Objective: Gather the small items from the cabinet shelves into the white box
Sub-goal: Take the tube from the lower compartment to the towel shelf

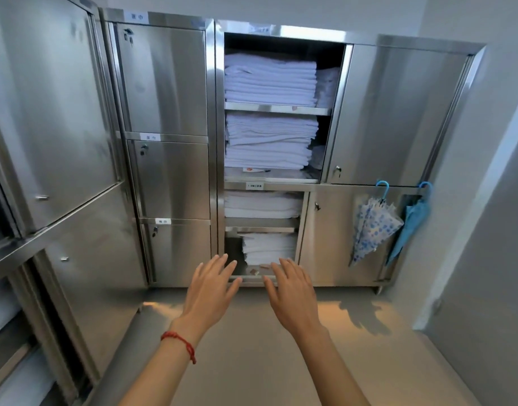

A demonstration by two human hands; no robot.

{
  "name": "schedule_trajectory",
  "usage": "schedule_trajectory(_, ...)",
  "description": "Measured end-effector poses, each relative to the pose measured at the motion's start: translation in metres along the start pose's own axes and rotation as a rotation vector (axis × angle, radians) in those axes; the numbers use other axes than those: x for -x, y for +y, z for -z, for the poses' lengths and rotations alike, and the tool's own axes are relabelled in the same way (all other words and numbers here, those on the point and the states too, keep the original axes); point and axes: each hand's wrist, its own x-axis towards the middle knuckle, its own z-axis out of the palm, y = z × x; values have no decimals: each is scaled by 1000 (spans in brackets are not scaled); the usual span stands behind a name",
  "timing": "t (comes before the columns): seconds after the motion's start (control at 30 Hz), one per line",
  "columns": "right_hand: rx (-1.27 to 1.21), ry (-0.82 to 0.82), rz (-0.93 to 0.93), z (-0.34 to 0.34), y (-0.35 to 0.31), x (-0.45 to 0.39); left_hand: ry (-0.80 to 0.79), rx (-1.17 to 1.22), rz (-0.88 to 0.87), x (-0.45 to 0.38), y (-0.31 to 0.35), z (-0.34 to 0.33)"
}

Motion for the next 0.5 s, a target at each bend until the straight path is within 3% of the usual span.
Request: schedule_trajectory(0.5, 48, 37, -62, -14, 2, -36, 4, 64, -91, -54, -17, -11)
